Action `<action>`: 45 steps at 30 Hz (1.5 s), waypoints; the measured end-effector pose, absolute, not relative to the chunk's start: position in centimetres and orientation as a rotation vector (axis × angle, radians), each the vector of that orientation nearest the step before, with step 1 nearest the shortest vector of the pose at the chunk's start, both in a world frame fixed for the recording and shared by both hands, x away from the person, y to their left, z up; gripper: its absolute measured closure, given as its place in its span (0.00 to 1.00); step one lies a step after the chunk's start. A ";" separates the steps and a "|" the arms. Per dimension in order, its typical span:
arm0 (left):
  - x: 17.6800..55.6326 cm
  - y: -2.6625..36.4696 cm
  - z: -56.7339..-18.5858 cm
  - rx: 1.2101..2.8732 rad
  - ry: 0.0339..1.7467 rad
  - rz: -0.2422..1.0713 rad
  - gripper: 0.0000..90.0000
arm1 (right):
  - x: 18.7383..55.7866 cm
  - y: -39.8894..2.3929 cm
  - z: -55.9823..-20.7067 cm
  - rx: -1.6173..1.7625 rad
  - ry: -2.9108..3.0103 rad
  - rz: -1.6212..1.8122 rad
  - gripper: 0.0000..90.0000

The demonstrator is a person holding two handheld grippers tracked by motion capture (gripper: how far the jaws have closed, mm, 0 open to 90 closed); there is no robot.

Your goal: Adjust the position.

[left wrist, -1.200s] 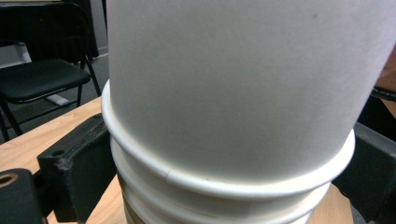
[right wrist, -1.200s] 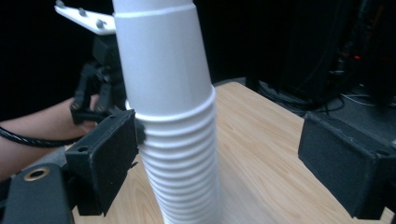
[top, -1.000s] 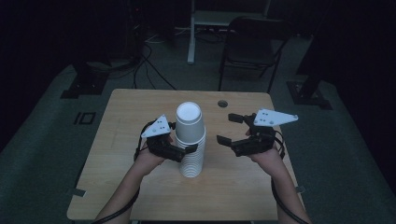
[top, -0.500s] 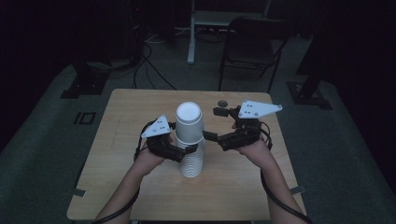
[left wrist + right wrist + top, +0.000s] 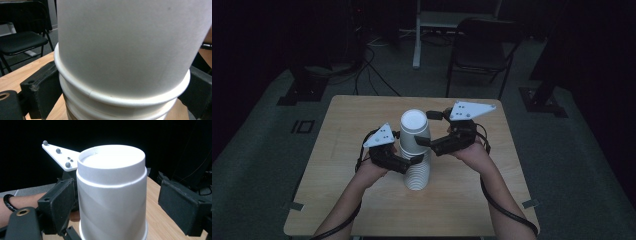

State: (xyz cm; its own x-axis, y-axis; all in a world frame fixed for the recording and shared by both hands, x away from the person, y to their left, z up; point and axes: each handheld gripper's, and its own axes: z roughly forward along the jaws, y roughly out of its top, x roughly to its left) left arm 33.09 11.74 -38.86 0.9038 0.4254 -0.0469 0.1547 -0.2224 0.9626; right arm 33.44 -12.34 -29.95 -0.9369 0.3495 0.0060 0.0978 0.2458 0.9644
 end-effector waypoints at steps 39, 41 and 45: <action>33.2 11.8 -38.9 1.795 0.432 0.261 0.05 | 33.3 -10.1 -27.7 0.400 2.262 1.761 0.22; 33.2 11.8 -38.9 1.797 0.431 0.260 0.05 | 33.3 -10.1 -27.6 0.402 2.255 1.767 0.22; 33.2 11.8 -38.9 1.797 0.431 0.261 0.05 | 33.2 -10.5 -26.7 0.409 2.226 1.815 0.22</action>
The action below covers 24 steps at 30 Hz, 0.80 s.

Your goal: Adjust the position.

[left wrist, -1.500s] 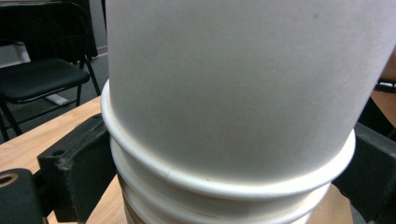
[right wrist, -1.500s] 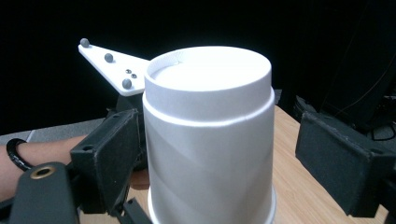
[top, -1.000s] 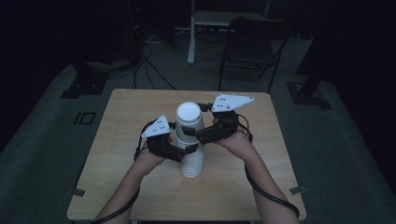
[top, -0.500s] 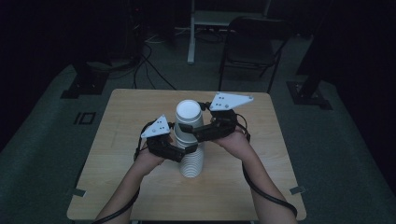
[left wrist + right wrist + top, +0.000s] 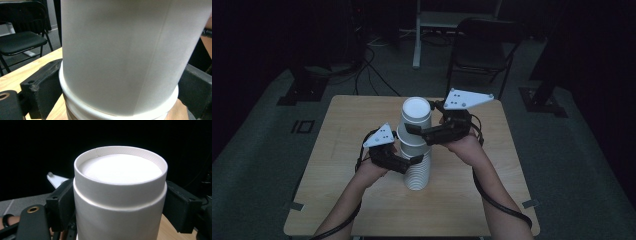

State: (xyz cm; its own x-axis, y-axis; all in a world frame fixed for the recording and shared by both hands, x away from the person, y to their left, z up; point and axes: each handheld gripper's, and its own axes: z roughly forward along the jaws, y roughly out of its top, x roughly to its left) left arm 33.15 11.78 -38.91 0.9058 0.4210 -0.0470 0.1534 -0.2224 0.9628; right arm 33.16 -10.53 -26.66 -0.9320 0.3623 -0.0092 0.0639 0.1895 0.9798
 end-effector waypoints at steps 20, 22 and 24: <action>33.1 11.7 -38.9 1.799 0.434 0.260 0.05 | 32.1 -12.1 -23.5 0.402 2.136 1.819 0.22; 33.1 11.8 -38.9 1.797 0.434 0.261 0.05 | 32.0 -12.4 -23.3 0.406 2.127 1.820 0.22; 33.1 11.8 -38.9 1.801 0.436 0.262 0.05 | 31.9 -12.9 -23.1 0.415 2.117 1.818 0.22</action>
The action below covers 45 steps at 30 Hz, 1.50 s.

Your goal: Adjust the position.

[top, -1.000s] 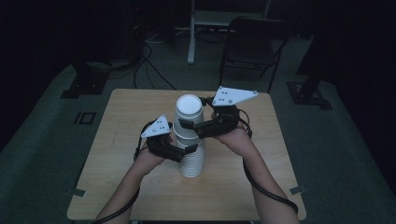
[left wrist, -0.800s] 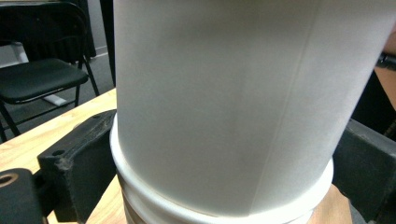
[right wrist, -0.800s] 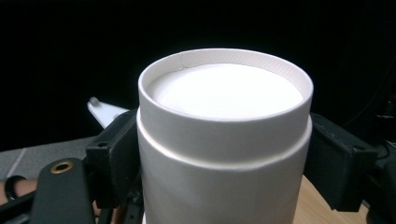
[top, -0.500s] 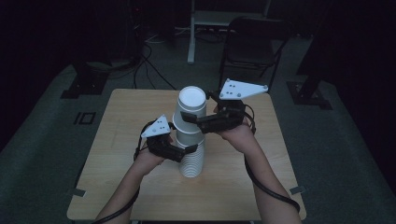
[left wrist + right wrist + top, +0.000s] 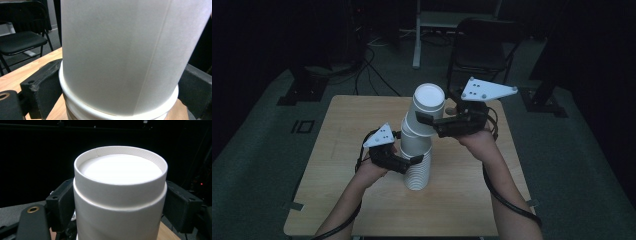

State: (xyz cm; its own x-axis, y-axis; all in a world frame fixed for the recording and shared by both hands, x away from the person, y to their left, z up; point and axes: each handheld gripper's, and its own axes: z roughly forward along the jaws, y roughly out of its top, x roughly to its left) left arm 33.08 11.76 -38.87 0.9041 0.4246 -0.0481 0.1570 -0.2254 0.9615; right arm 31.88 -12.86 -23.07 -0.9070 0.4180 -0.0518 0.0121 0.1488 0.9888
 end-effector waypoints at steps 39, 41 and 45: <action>29.9 15.4 -38.4 1.774 0.538 0.342 0.02 | 30.6 -23.4 -29.6 0.690 2.052 1.687 0.22; 29.3 16.1 -38.6 1.766 0.553 0.339 0.02 | 30.5 -23.5 -30.1 0.696 2.058 1.680 0.22; 27.8 17.1 -38.9 1.742 0.566 0.348 0.02 | 30.2 -23.9 -31.1 0.710 2.069 1.670 0.22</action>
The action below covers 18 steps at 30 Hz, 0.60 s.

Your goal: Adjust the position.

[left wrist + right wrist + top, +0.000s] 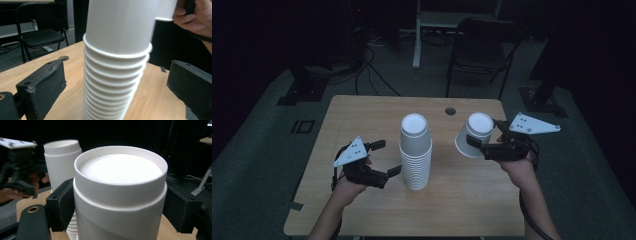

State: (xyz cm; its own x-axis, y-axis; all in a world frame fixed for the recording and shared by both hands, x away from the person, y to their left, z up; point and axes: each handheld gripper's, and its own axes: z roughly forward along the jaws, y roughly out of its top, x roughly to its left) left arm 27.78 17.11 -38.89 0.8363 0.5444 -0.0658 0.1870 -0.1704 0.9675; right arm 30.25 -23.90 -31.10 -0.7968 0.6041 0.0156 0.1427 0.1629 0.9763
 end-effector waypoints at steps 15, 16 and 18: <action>22.8 14.9 -39.9 1.785 0.475 0.340 0.03 | 29.1 -26.3 -33.9 0.786 2.072 1.622 0.22; 22.6 14.6 -39.9 1.787 0.453 0.338 0.03 | 29.0 -26.4 -34.1 0.787 2.077 1.620 0.22; 22.4 13.9 -40.0 1.792 0.442 0.332 0.05 | 28.8 -26.7 -34.4 0.796 2.074 1.617 0.22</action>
